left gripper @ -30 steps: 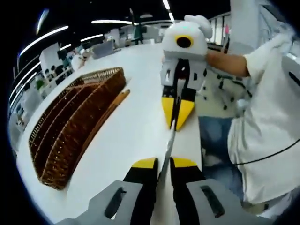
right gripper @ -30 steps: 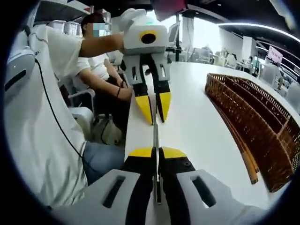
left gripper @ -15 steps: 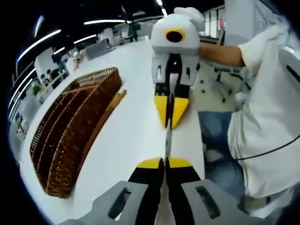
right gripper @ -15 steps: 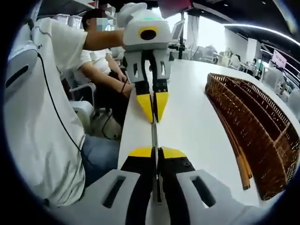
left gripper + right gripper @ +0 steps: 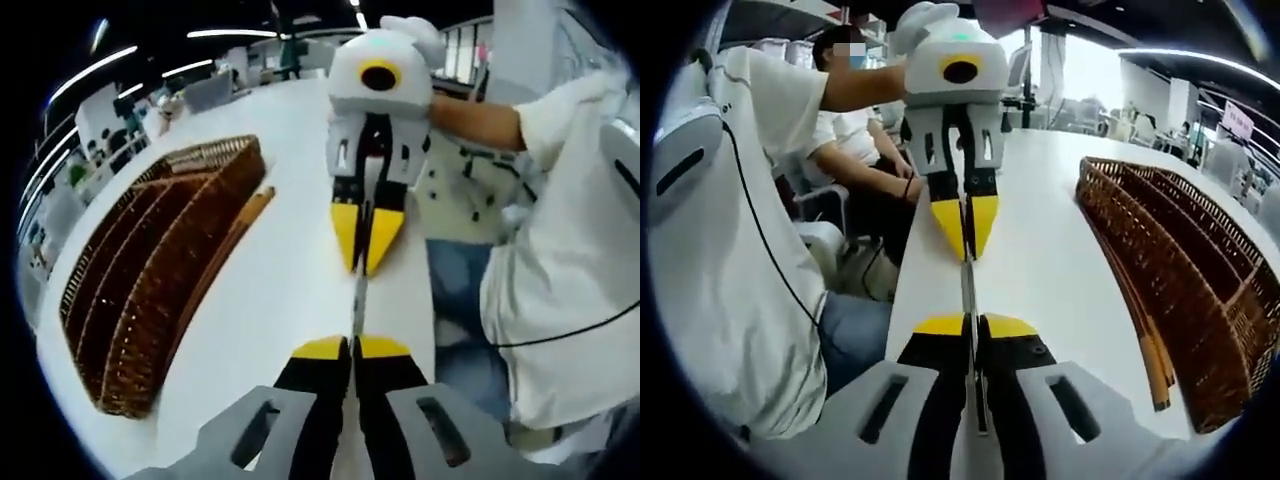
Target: Arrange the knives, forks, and spoons in their matching storage slots by inserting each utensil handle-first until every utensil is classified and aligned in the correct compartment
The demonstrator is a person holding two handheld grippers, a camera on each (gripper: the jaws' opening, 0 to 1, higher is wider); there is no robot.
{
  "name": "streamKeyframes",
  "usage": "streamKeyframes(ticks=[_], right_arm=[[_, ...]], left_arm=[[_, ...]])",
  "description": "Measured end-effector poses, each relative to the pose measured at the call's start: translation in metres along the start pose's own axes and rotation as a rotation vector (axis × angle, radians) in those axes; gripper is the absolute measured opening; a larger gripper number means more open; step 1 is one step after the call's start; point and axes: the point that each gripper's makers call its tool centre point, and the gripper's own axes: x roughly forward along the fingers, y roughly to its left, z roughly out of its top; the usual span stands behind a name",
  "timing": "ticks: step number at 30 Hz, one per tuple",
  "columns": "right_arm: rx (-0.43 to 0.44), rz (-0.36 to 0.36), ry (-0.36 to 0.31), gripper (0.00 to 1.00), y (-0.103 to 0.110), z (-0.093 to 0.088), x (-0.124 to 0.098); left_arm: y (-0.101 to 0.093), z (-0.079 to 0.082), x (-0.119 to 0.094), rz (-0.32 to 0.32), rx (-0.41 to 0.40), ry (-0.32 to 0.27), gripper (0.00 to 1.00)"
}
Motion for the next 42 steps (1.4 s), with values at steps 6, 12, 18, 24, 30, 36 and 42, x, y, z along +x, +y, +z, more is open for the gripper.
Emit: streamKeyframes(ticks=[6, 12, 18, 24, 30, 36, 42], right_arm=[[-0.038, -0.006, 0.002, 0.03, -0.009, 0.009, -0.006], [-0.076, -0.031, 0.004, 0.03, -0.026, 0.027, -0.017], [-0.118, -0.064, 0.013, 0.03, -0.054, 0.047, -0.029], [-0.133, -0.079, 0.022, 0.03, -0.079, 0.057, -0.038], [-0.150, -0.083, 0.033, 0.03, -0.097, 0.059, -0.040], [-0.153, -0.094, 0.039, 0.03, -0.119, 0.064, -0.041], [-0.134, -0.095, 0.042, 0.03, -0.139, 0.066, -0.036]], left_arm=[[0.007, 0.010, -0.007, 0.011, 0.025, 0.006, 0.01], [0.027, 0.026, -0.023, 0.030, 0.033, -0.001, 0.01], [0.051, 0.042, -0.035, 0.059, 0.049, -0.010, 0.01], [0.076, 0.056, -0.041, 0.082, 0.059, -0.007, 0.02], [0.093, 0.061, -0.041, 0.093, 0.075, -0.003, 0.01], [0.115, 0.066, -0.042, 0.104, 0.086, 0.012, 0.02], [0.135, 0.065, -0.042, 0.114, 0.096, 0.035, 0.02]])
